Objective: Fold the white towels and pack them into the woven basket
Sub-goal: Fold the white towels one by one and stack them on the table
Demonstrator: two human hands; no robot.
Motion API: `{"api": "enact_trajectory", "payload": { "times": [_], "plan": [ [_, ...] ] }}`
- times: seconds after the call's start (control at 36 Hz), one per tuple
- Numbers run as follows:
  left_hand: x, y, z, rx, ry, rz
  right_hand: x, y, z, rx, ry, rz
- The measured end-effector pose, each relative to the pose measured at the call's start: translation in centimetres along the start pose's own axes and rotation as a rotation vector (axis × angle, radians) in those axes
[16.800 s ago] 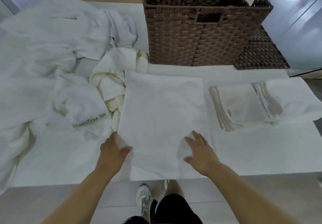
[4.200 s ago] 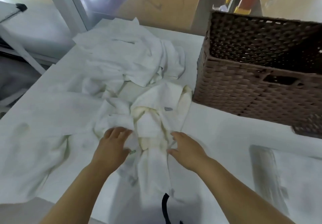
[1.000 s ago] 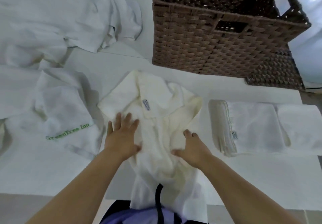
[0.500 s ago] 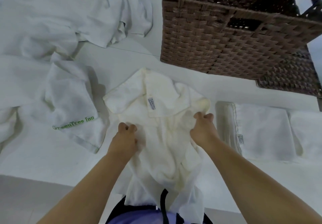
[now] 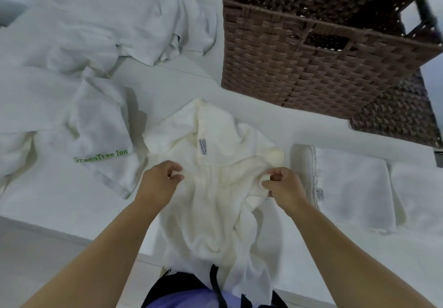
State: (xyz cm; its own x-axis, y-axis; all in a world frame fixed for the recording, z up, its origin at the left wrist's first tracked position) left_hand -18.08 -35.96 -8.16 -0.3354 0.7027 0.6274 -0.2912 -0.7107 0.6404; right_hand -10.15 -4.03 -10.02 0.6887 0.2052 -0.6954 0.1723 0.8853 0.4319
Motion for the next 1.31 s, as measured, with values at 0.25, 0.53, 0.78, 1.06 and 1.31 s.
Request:
{"api": "enact_trajectory", "payload": {
  "times": [0.25,0.53,0.78,1.06,1.31],
  "plan": [
    [0.1,1.3,0.0,-0.087,0.104,0.175,-1.0,0.0,-0.7,-0.123,0.11,0.191],
    [2.9,8.6,0.8,0.062,-0.056,0.408,-7.1,5.1,2.7,0.073,0.238,-0.033],
    [5.3,14.0,1.6,-0.026,-0.125,0.548,-12.9,6.7,8.3,0.203,0.419,-0.023],
    [7.0,23.0,3.4,0.069,-0.23,0.69,-18.8,12.6,15.3,0.489,0.517,-0.249],
    [8.6,28.3,6.1,0.145,-0.361,0.674,-20.1,13.4,20.6,0.606,0.584,-0.198]
  ]
}}
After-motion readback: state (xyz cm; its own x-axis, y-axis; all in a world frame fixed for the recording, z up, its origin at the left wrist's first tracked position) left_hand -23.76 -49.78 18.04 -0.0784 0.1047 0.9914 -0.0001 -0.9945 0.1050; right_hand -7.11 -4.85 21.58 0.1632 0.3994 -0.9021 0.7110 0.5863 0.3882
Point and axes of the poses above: each hand's wrist, its own z-axis away from the middle knuckle, its own y-axis out of the back of the hand, x = y × z, the point moved 10 cm from there along -z, towards the middle knuckle, and after that the axes turned 2 degrees about y, right-handed, at the moved point
